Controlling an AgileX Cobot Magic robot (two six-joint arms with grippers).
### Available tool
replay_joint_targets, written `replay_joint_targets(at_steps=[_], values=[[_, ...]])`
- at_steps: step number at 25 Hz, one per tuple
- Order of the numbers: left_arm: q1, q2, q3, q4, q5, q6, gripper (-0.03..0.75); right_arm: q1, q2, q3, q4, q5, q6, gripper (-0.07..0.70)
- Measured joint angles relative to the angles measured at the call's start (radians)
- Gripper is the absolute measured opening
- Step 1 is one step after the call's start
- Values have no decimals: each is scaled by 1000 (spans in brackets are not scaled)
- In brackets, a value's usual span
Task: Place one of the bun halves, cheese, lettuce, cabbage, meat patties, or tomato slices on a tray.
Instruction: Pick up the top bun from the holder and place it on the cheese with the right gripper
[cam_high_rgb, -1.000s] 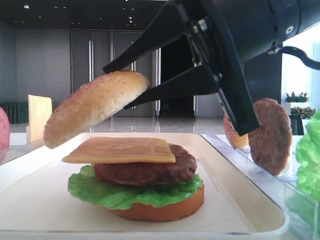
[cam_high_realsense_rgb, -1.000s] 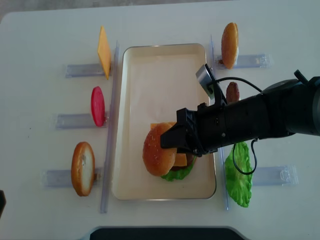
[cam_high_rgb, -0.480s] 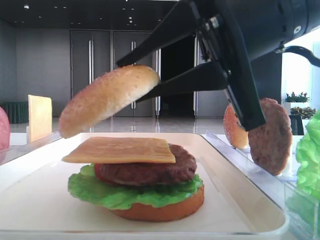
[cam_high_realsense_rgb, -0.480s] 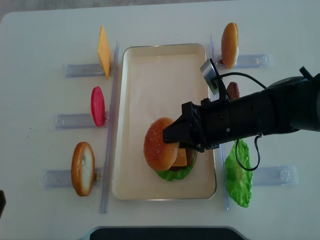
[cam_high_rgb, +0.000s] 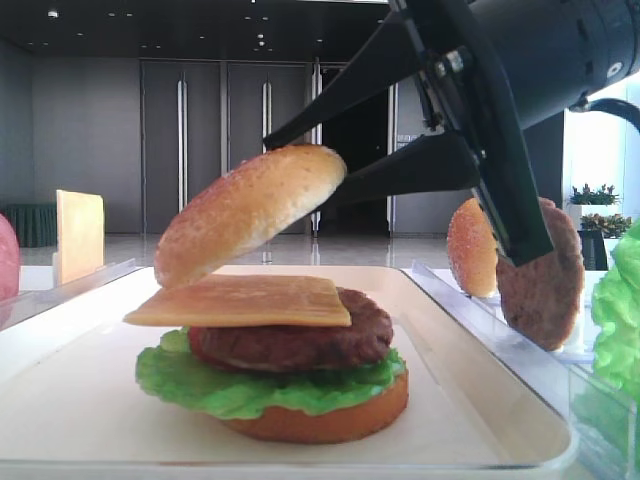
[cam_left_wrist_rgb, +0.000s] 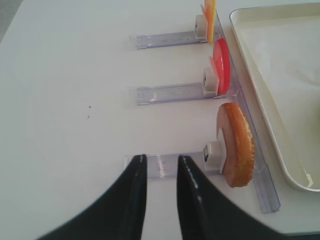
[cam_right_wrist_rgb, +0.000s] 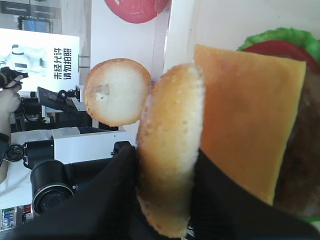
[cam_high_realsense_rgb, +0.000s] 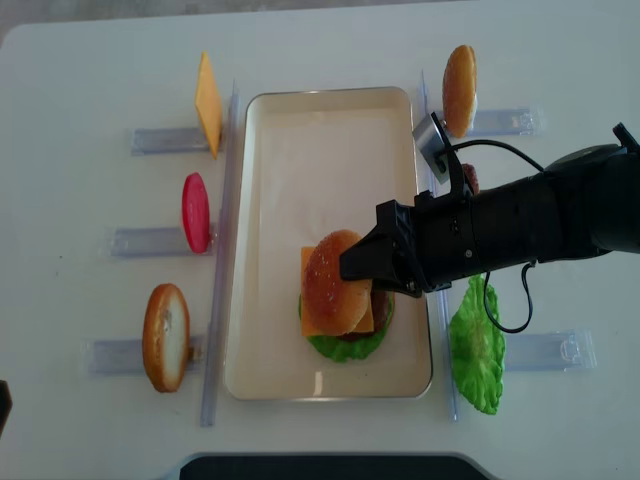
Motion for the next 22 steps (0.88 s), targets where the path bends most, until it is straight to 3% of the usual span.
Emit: replay_joint_targets(at_steps=[22], values=[[0, 0, 0, 0, 0, 0, 158, -1, 9, 0, -14, -50, 0, 224]])
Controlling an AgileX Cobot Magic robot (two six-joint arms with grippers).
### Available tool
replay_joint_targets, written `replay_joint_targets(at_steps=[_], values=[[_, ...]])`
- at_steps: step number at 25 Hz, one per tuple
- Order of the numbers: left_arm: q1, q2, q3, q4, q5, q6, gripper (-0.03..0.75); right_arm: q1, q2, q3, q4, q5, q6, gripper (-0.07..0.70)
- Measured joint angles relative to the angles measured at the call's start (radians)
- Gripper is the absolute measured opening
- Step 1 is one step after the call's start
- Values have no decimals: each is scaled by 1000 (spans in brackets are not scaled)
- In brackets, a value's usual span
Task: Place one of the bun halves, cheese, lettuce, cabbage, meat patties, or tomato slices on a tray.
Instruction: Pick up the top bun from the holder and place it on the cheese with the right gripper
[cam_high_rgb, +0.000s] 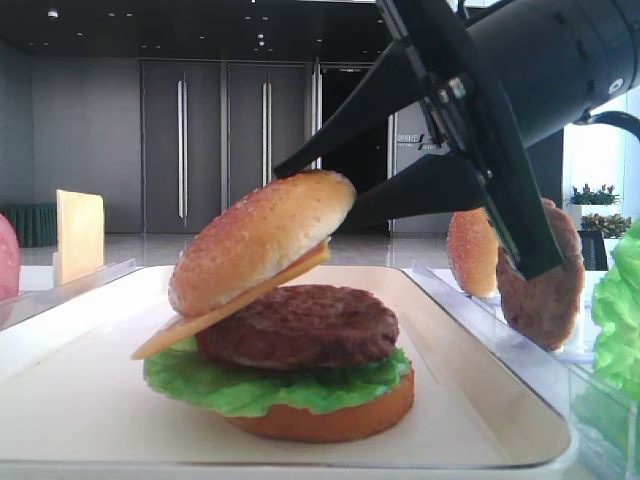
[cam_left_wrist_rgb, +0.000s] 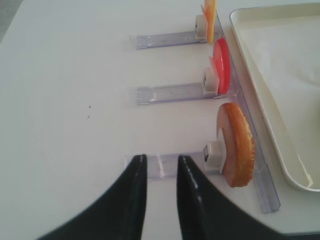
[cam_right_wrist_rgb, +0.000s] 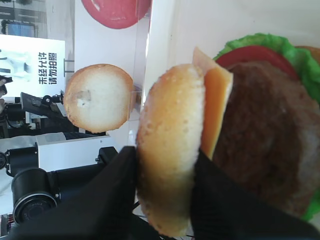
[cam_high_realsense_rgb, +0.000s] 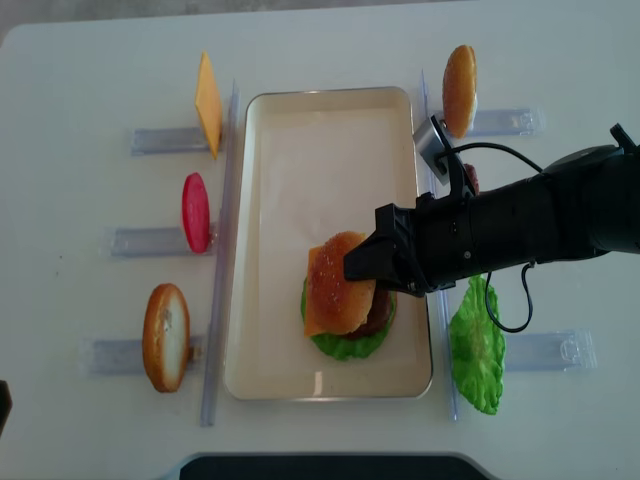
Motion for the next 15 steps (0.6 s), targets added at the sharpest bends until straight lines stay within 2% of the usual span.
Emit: replay_joint_targets(at_steps=[11, 15], values=[[0, 0, 0, 0, 0, 0, 158, 0, 0, 0, -2, 36, 0, 229], [0, 0, 0, 0, 0, 0, 158, 0, 0, 0, -3, 59, -1, 314]])
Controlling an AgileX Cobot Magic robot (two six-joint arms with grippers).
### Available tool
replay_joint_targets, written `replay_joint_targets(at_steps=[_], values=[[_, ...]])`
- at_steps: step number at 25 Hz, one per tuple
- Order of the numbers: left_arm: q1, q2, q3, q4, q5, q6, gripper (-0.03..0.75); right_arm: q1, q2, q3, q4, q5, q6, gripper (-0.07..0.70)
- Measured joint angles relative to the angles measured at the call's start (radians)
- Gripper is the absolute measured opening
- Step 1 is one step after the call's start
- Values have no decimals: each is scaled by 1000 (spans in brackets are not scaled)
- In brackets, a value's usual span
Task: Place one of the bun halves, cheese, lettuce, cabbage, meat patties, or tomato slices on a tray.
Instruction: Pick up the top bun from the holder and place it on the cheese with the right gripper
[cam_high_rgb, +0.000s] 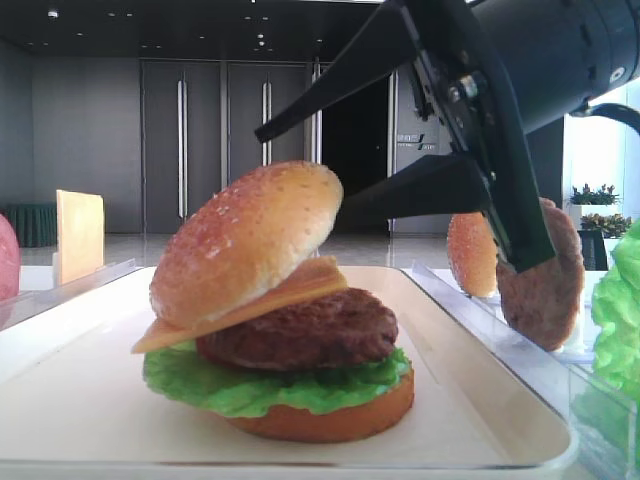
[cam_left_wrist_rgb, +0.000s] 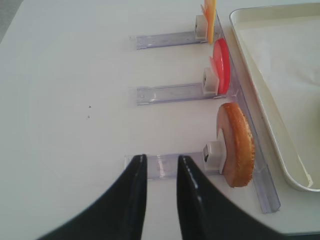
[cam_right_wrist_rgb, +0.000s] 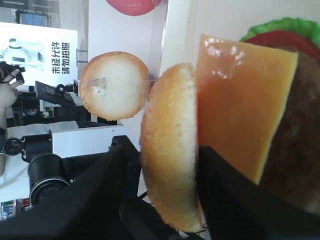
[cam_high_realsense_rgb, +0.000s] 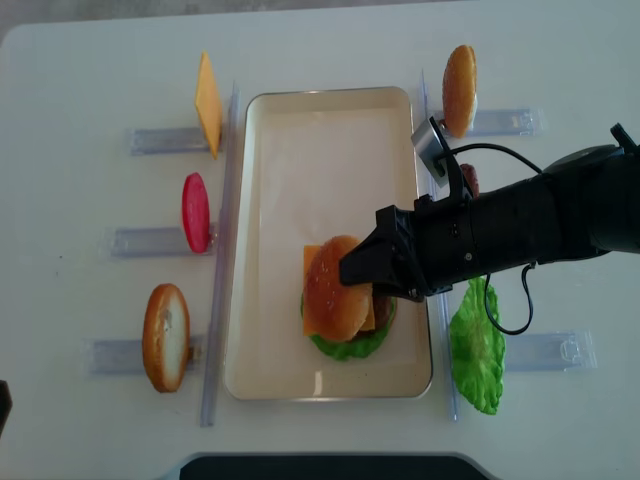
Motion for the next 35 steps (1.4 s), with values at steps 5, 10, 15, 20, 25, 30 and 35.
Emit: replay_joint_targets(at_steps=[5, 10, 15, 20, 25, 30, 35], values=[[0, 0, 0, 0, 0, 0, 158, 0, 0, 0, 0, 7, -22, 437], [0, 0, 0, 0, 0, 0, 158, 0, 0, 0, 0, 8, -25, 502], [0, 0, 0, 0, 0, 0, 158, 0, -2, 0, 0, 8, -25, 520], [0, 0, 0, 0, 0, 0, 158, 0, -3, 0, 0, 16, -25, 547], [0, 0, 0, 0, 0, 0, 158, 0, -3, -14, -13, 16, -24, 588], [0, 0, 0, 0, 0, 0, 155, 0, -3, -82, -94, -18, 37, 593], [0, 0, 0, 0, 0, 0, 155, 0, -6, -109, -210, -70, 106, 593]])
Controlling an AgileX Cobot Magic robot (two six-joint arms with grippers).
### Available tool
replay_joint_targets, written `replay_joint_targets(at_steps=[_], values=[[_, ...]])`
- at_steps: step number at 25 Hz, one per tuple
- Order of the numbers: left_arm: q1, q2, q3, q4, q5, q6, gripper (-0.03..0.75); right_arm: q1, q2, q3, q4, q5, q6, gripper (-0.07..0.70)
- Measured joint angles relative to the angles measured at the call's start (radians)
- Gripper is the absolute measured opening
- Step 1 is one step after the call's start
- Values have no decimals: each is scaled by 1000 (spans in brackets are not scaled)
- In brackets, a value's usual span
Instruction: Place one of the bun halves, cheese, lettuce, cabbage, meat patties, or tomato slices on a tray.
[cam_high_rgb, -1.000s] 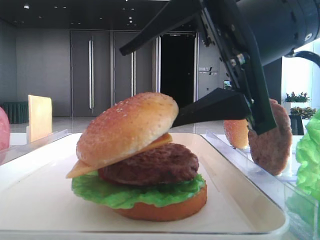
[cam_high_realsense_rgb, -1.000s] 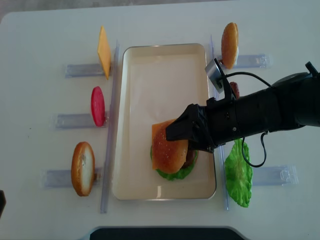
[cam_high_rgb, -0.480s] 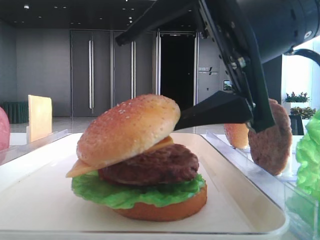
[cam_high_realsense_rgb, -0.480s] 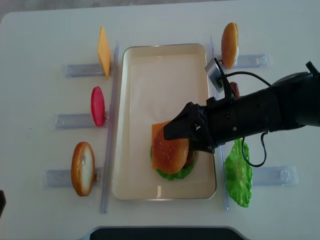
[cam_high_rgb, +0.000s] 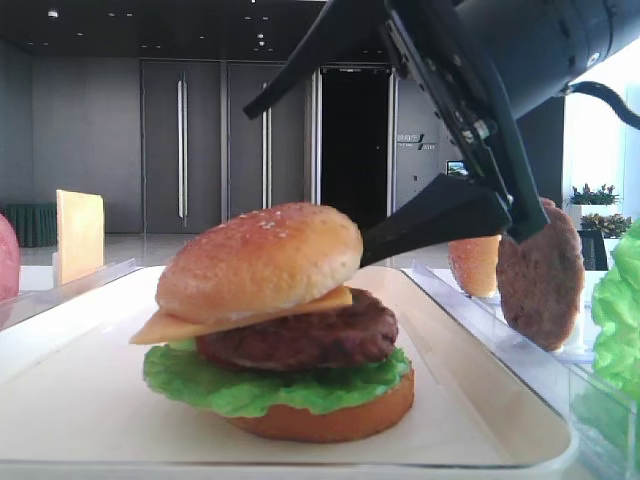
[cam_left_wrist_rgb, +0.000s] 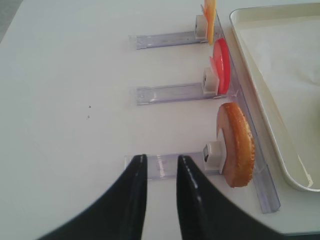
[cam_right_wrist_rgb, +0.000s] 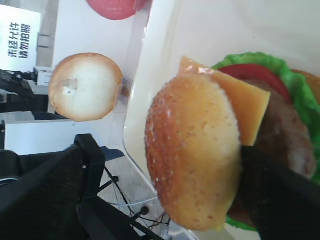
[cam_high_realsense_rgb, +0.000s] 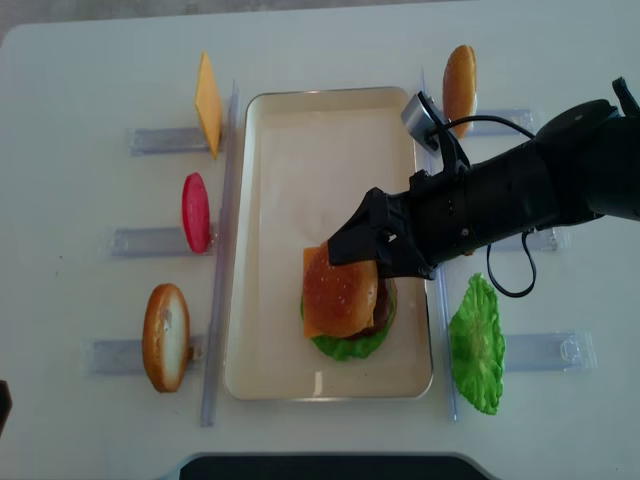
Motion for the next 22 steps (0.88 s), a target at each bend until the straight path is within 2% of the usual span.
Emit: replay_joint_targets(at_steps=[6, 11, 16, 22], values=[[0, 0, 0, 0, 0, 0, 155, 0, -1, -2, -43, -66, 19, 593], [0, 0, 0, 0, 0, 0, 155, -2, -1, -15, -82, -83, 37, 593], [0, 0, 0, 0, 0, 0, 155, -2, -16, -90, -230, -60, 162, 593], [0, 0, 0, 1, 0, 0, 155, -2, -74, -243, -496, -19, 375, 591]])
